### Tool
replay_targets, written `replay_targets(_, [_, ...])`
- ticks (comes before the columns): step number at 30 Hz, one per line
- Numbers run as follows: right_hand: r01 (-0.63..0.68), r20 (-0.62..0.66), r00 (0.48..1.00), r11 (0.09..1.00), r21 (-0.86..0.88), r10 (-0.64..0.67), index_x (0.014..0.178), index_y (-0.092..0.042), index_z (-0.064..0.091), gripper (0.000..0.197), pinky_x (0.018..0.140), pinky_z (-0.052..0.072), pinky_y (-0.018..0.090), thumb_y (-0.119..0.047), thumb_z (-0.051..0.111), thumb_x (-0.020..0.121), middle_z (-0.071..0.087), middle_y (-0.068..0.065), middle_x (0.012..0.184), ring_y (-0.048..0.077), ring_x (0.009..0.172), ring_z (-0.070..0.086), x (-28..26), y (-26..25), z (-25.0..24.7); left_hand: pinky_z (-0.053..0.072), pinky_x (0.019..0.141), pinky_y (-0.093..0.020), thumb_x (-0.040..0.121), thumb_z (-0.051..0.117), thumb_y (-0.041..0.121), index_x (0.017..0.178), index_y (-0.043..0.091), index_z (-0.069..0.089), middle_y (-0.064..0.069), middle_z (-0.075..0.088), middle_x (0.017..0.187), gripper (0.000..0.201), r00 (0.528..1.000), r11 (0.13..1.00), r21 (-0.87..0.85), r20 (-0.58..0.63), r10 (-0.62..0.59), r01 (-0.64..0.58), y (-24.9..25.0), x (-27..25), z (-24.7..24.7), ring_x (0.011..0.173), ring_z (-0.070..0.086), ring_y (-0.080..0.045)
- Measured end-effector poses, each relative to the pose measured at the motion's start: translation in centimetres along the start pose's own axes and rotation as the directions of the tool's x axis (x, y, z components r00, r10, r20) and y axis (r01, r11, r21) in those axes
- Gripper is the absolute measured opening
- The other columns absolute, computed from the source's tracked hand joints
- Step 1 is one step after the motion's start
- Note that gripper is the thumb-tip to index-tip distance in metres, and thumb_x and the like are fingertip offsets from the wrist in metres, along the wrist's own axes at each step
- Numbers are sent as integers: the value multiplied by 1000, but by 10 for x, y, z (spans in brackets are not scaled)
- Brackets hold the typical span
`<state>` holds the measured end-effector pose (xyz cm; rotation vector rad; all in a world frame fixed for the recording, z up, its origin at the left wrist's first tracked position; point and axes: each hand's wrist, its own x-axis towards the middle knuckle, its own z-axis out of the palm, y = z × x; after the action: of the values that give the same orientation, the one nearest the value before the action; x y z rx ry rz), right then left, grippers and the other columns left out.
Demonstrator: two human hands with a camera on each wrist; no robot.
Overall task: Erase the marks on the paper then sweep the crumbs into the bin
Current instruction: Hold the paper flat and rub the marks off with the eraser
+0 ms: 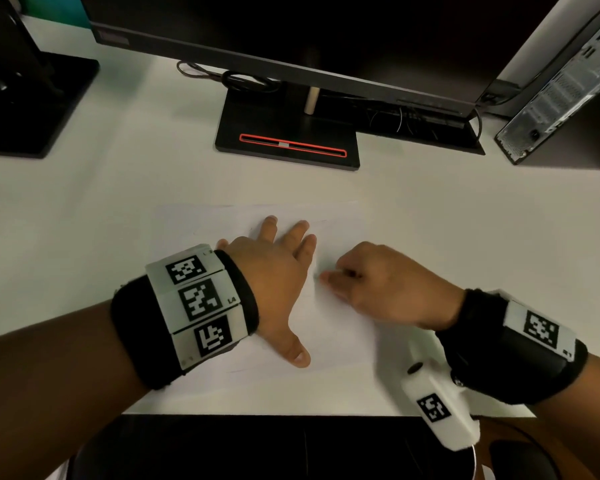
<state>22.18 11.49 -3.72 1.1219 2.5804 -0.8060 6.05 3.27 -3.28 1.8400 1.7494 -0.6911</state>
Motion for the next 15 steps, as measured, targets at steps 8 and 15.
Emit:
replay_targets(8, [-18, -16, 1000, 1000, 3, 19, 56, -12, 43, 52, 46, 29, 18, -34, 51, 103, 42, -1, 50, 10, 44, 36, 5, 2, -2, 39, 108, -63, 55, 72, 86, 154, 17, -28, 5, -38, 160, 157, 1000, 1000, 5, -5, -4, 4, 1, 1, 0, 151, -22, -36])
replay_targets(15, [-67, -82, 994, 997, 36, 70, 59, -9, 45, 51, 48, 30, 22, -35, 50, 103, 44, 1, 53, 14, 48, 38, 13, 7, -9, 38, 108, -64, 55, 72, 86, 154, 17, -29, 4, -38, 160, 157, 1000, 1000, 7, -4, -4, 4, 1, 0, 1, 151, -23, -36])
